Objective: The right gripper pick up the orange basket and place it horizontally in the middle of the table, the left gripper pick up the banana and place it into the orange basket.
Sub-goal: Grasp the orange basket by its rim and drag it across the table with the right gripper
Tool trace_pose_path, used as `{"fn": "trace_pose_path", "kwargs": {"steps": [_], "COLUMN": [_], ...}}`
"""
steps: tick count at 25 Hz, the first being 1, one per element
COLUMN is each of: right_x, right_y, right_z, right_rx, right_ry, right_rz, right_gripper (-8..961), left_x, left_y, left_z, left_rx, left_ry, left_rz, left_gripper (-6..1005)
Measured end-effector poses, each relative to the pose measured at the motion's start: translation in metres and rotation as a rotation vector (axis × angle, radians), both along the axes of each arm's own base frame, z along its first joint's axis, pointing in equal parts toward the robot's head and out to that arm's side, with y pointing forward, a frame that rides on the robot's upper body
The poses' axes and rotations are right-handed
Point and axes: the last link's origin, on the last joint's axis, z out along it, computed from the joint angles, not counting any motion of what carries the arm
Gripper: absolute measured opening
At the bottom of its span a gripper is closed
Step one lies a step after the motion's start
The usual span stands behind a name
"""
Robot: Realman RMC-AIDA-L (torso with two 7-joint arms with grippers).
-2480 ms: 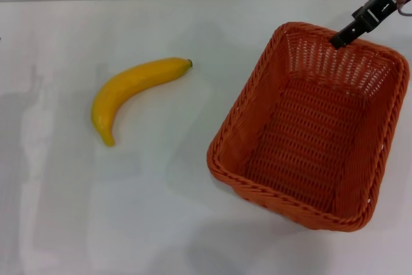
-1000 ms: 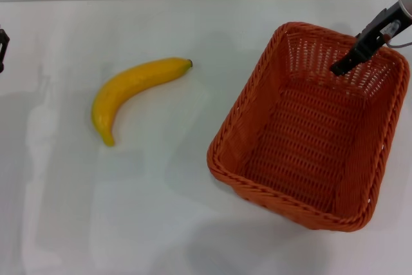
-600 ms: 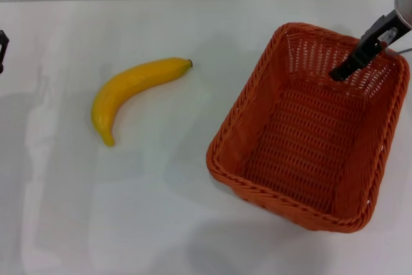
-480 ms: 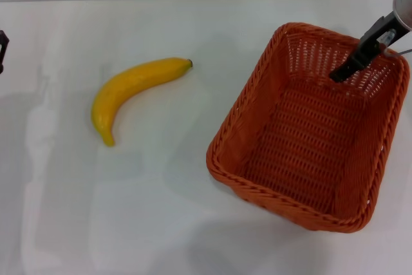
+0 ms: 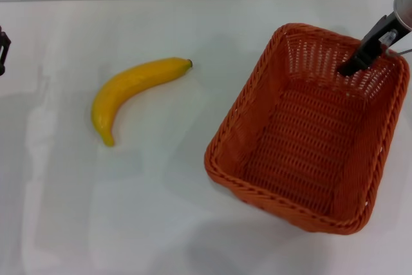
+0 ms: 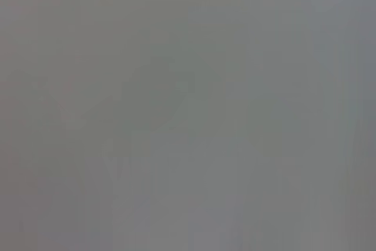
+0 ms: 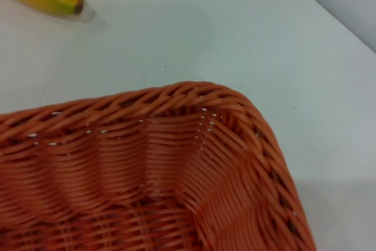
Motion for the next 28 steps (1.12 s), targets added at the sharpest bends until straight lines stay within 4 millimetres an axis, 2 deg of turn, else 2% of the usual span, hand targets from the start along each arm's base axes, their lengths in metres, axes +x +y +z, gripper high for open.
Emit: {"fn": "trace_pose_path", "kwargs": {"steps": [6,11,16,28], "right_x": [-0.003,-0.005,-0.007,-0.004], "right_y": [-0.005,-0.004,-0.002,-0.008], "right_z": [-0.011,-0.013,-0.004,0.011], "right_rx": [-0.041,-0.024,0.029,-0.017], "right_ry": [-0.054,-0.055,-0.041,-0.025], "right_rz": [0.03,0.061,0.101,0.014], "right_gripper": [508,348,283,271], "left_x": [0.0,0.0,-0.001,0.006], "left_y": [0.001,0.001,0.001,0.013], "left_z": [0.0,0.0,0.0,-0.002], "left_rx": [-0.001,-0.004,-0.004,-0.025], "left_ry": [-0.003,-0.003,-0.003,0.0], "left_rz": [-0.001,0.002,0.007,-0.003], "left_gripper": [851,850,850,850]}}
